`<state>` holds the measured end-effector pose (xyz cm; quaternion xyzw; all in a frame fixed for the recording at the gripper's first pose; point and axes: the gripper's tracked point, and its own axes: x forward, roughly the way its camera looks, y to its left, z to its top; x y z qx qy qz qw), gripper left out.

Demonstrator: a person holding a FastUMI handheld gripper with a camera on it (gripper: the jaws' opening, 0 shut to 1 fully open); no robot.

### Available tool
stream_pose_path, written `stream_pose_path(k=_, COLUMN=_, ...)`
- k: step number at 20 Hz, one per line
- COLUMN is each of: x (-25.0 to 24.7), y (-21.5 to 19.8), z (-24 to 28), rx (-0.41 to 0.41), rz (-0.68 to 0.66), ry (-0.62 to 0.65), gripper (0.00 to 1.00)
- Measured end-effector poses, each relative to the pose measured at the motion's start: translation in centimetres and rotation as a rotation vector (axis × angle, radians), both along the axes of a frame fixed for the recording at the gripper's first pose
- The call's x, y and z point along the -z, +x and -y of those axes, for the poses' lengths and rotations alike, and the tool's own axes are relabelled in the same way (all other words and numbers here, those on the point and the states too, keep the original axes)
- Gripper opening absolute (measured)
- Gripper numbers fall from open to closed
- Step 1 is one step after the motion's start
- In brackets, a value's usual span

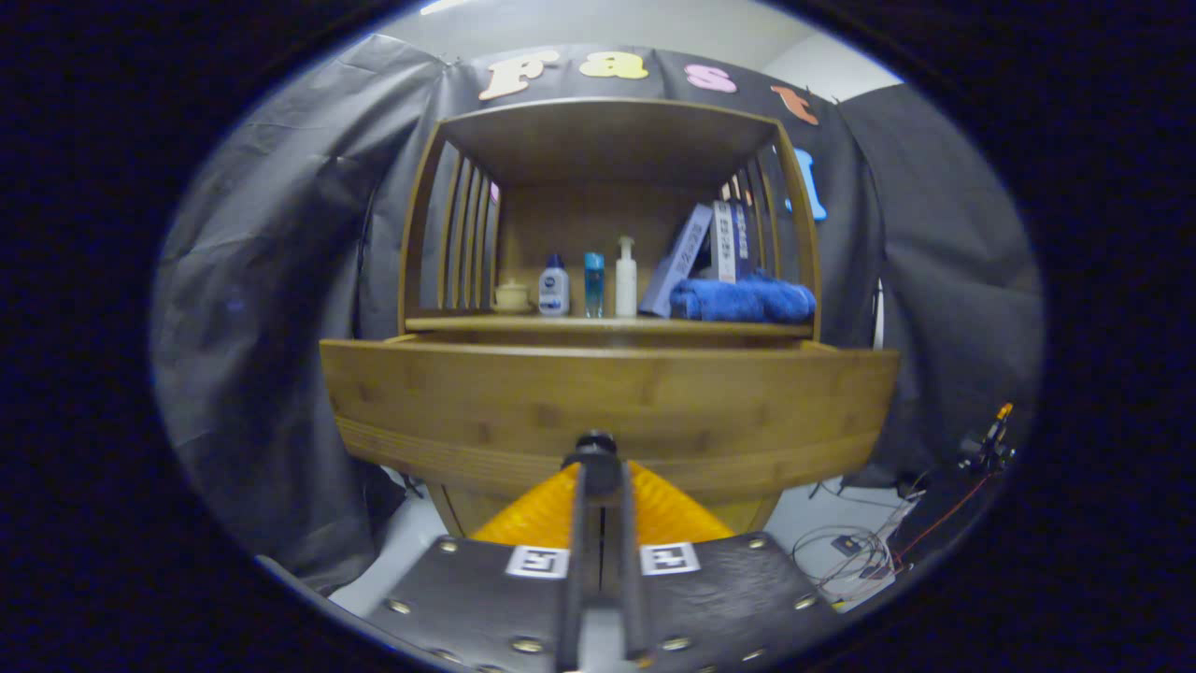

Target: Pull open the drawer, take out the items inside it, and place them on the countertop above the cabinet.

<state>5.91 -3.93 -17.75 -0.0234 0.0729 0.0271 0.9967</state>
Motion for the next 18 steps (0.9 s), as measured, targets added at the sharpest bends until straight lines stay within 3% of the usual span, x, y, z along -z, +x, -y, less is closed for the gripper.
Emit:
stream_pose_path(k=3, x=1.7, y=1.6, z=-0.5, rx=-0.003, rz=-0.052, ry=0.033, gripper=0.65)
stream_pose_path(k=5, x=1.8, y=2.7, z=0.0, rx=0.019, rz=-0.054, ry=0.069, gripper=0.66)
stream_pose_path(k=8, x=2.4, y=2.8, z=-0.5, rx=0.003, rz=-0.082, ry=0.119, gripper=0.49)
stream_pose_path(k=11, x=3.2, y=2.6, z=-0.4, rx=-0.001, rz=-0.124, ry=0.074, gripper=0.32)
stream_pose_path(k=14, x=2.6, y=-0.2, z=0.6, rx=0.047, rz=-0.103, ry=0.026, gripper=0.32)
stream_pose_path(k=15, x=2.7, y=0.6, z=0.8, rx=0.035, rz=-0.123, ry=0.021, gripper=0.32)
stream_pose_path(k=17, x=3.3, y=-3.1, z=0.3, rx=0.015, rz=-0.142, ry=0.012, gripper=0.14)
stream_pose_path(k=18, x=2.3, y=-3.6, z=-0.7, rx=-0.035, rz=-0.103, ry=0.011, gripper=0.06)
